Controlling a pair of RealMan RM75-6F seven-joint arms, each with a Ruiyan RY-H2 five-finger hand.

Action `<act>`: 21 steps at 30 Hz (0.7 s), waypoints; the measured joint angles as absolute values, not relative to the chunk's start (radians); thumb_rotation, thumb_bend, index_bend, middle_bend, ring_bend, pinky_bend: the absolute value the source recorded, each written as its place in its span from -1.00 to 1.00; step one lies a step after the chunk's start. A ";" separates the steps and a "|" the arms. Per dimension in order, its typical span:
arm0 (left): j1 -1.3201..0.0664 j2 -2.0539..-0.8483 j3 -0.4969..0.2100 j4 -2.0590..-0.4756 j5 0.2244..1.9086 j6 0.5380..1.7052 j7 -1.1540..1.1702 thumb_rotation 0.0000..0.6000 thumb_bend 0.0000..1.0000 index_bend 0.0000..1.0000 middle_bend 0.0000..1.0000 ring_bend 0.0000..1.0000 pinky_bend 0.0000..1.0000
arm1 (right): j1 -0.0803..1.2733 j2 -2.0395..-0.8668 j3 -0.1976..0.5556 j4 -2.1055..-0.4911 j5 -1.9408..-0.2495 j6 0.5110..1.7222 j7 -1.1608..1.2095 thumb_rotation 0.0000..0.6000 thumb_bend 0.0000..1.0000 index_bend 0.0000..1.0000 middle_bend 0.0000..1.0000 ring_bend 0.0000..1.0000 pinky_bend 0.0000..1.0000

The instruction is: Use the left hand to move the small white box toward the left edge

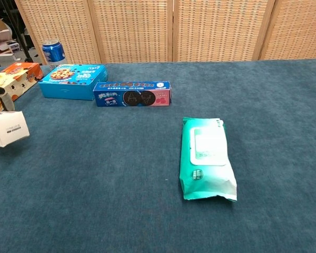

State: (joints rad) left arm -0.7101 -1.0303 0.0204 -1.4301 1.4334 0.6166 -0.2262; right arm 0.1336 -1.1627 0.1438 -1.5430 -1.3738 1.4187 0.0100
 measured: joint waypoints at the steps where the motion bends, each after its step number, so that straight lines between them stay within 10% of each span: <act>1: -0.722 -1.019 0.023 -1.445 1.420 0.580 -0.217 1.00 -0.28 -0.24 -0.36 -0.42 -0.28 | 0.134 -1.163 0.143 -1.543 -1.374 1.417 0.008 1.00 -1.00 -1.00 -1.00 -1.00 -1.00; 6: -0.795 -0.999 0.035 -1.486 1.298 0.409 -0.159 1.00 -0.30 -0.21 -0.37 -0.43 -0.28 | 0.135 -1.163 0.144 -1.543 -1.370 1.415 0.008 1.00 -1.00 -1.00 -1.00 -1.00 -1.00; 8: -0.814 -1.006 0.036 -1.489 1.258 0.387 -0.130 1.00 -0.37 -0.33 -0.71 -0.71 -0.41 | 0.135 -1.163 0.145 -1.541 -1.368 1.414 0.010 1.00 -1.00 -1.00 -1.00 -1.00 -1.00; 12: -0.811 -1.024 0.026 -1.488 1.236 0.428 -0.110 1.00 -0.49 -0.86 -1.00 -1.00 -0.88 | 0.135 -1.162 0.146 -1.539 -1.365 1.412 0.016 1.00 -1.00 -1.00 -1.00 -1.00 -1.00; 21: -0.762 -1.055 -0.015 -1.464 1.248 0.585 -0.117 1.00 -0.51 -1.00 -1.00 -1.00 -1.00 | 0.136 -1.159 0.145 -1.541 -1.366 1.410 0.019 1.00 -1.00 -1.00 -1.00 -1.00 -1.00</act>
